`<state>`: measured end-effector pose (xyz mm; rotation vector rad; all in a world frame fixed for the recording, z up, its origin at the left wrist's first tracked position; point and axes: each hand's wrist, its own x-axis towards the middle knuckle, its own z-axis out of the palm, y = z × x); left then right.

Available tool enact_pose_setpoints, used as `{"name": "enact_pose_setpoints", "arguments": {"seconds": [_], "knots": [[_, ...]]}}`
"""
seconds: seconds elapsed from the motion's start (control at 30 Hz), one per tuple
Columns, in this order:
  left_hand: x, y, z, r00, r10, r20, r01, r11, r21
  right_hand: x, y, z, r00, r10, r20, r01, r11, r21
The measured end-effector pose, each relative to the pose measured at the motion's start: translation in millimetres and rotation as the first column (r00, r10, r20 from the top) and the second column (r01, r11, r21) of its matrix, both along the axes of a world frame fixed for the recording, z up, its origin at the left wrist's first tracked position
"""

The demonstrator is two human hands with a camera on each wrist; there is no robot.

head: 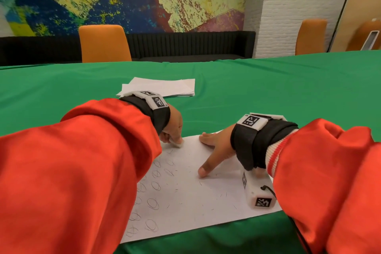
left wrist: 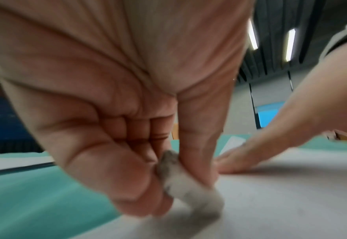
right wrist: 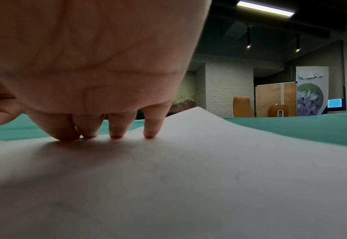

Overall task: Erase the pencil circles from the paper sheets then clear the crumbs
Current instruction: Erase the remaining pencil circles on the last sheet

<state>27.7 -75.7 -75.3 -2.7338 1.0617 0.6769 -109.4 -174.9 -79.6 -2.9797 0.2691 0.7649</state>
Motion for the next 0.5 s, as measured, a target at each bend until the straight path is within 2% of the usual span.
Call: {"name": "enact_pose_setpoints", "arguments": {"seconds": [0.23, 0.3, 0.4, 0.5], "knots": [[-0.7, 4.4, 8.3, 0.992, 0.016, 0.128, -0.027, 0.996, 0.089, 0.5, 0.1, 1.0, 1.0, -0.006, 0.001, 0.006, 1.0, 0.002], [2.3, 4.7, 7.3, 0.993, 0.015, 0.113, -0.024, 0.997, 0.077, 0.6, -0.4, 0.7, 1.0, -0.002, -0.004, 0.002, 1.0, 0.001], [1.2, 3.3, 4.2, 1.0, 0.021, 0.009, -0.021, 1.0, 0.018, 0.8, -0.6, 0.8, 1.0, 0.002, -0.009, -0.002, 1.0, -0.001], [-0.9, 1.9, 3.0, 0.999, -0.006, 0.046, 0.003, 0.997, 0.076, 0.9, 0.4, 0.6, 1.0, 0.001, -0.008, -0.001, 1.0, -0.003]]}}
